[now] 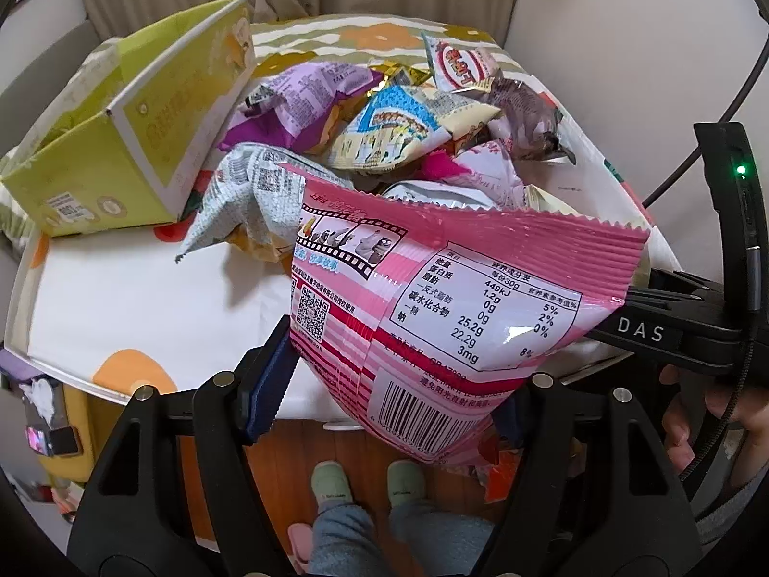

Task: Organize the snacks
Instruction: 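Grasp the pink snack bag with the left tool while the right tool grasps the cream-orange packet, then carry both packets over the yellow-green box and open both tools to drop them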

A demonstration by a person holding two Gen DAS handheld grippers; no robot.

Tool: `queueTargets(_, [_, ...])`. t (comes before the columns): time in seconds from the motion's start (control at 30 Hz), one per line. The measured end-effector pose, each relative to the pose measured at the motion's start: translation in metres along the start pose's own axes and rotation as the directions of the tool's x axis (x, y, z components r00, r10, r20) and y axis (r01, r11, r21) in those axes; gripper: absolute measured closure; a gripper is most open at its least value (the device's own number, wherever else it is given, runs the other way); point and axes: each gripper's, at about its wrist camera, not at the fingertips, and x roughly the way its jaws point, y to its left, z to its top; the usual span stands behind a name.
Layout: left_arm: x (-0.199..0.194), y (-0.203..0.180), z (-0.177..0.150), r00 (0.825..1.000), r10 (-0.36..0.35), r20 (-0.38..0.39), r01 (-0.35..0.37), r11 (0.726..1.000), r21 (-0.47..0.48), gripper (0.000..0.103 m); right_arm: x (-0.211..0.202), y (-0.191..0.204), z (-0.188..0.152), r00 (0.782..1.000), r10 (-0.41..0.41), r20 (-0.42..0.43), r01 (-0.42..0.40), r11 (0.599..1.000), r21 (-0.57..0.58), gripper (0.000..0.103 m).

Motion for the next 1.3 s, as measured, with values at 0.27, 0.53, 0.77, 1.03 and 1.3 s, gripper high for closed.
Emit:
queueTargets(0.27, [-0.039,-0.002,0.013,0.998,0.001,0.067,-0.001,1.000,0.003,0.036,-0.042,0.001,0.010,0.998,-0.009,0.059,0.009,1.000,-0.013,0.028])
queueTargets(0.53, [-0.094,0.006,0.051,0.980,0.027,0.197,-0.027,1.000,0.002,0.036,-0.097,0.017,0.042,0.990,-0.018,0.142,0.026,0.998,-0.057,0.028])
queueTargets(0.77, [-0.123,0.039,0.096,0.962,0.036,0.272,-0.039,0.999,0.007,0.036,-0.122,0.062,0.080,0.979,0.009,0.204,0.018,0.991,-0.129,0.028])
queueTargets(1.03, [-0.136,0.134,0.154,0.953,0.045,0.299,-0.046,0.999,-0.005,0.036,-0.119,0.156,0.132,0.968,0.035,0.250,0.007,0.986,-0.167,0.028])
queueTargets(1.3, [-0.123,0.247,0.202,0.963,0.067,0.263,-0.069,0.998,-0.001,0.036,-0.087,0.250,0.171,0.969,0.071,0.236,-0.032,0.986,-0.166,0.028])
